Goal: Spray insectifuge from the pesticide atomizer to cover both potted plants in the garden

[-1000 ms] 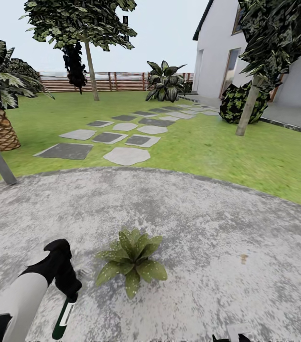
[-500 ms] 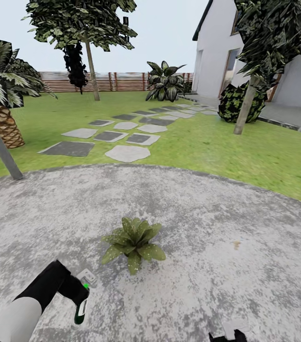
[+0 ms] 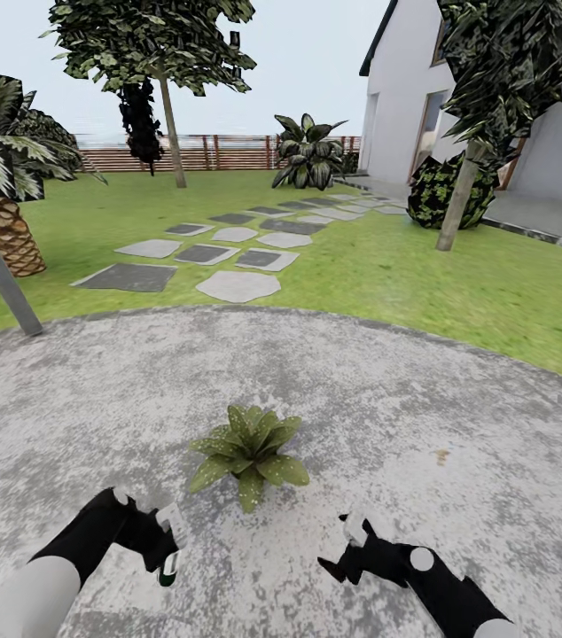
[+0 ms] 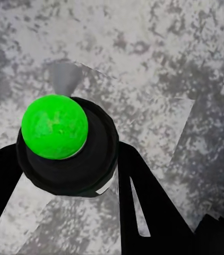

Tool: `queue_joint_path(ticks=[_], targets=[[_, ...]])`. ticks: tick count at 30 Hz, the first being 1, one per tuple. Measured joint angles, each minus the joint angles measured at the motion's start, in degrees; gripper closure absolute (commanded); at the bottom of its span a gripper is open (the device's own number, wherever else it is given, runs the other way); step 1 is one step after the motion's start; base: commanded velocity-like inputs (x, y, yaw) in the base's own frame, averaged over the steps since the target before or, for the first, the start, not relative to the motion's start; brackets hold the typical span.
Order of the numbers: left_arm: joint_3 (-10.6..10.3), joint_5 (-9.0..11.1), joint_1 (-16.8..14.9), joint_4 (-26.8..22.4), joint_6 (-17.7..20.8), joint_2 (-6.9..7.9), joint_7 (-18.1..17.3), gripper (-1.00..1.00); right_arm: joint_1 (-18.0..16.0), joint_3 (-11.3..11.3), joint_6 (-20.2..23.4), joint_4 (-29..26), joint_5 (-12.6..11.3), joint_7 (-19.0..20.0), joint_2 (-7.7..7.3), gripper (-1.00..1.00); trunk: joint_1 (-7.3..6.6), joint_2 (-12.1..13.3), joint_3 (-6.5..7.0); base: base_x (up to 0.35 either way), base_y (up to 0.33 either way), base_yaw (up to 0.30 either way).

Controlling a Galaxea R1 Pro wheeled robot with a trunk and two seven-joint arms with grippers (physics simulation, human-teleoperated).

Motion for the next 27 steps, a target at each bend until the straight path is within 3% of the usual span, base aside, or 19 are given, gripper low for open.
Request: queue_joint_path(ticks=[2,4,9,13,20,27], targets=[[-2.2,-0.5,0.0,-0.1,-1.5,0.06,-2.9,1.0,-1.3,0.0,4.9,-2.0,0.7,5.0,0.02,-1.0,0.0,0.0,0.0,0.0,0.0,0.0],[-3.6,-0.7,0.0,-0.7,-2.1,0.11,-4.5,1.0,-1.7,0.0,8.4,-4.8,0.9,7.1,0.13,-1.0,0.0,0.0,0.0,0.0,0.0,0.0],[-4.8,-0.9,0.3,-3.7,-3.2,-0.22,-5.3,1.0,-1.9,0.3,10.0,-8.3,1.1,7.9,0.69,-1.0,0.0,0.0,0.0,0.0,0.0,0.0],[-7.7,-1.3,0.3,-4.2,-3.7,-0.58,-5.3,1.0,-1.9,0.4,10.1,-8.7,1.1,7.9,0.89,-1.0,0.0,0.0,0.0,0.0,0.0,0.0],[-8.2,-1.3,0.3,-4.2,-3.8,-0.93,-5.3,1.0,-2.0,0.5,10.2,-8.6,1.1,8.0,0.89,-1.0,0.0,0.0,0.0,0.0,0.0,0.0],[-8.3,-1.4,0.3,-4.2,-3.7,-1.9,-5.3,1.0,-1.9,0.4,10.1,-8.5,4.4,11.1,0.83,-1.0,0.01,0.0,0.0,-0.032,0.0,0.0]])
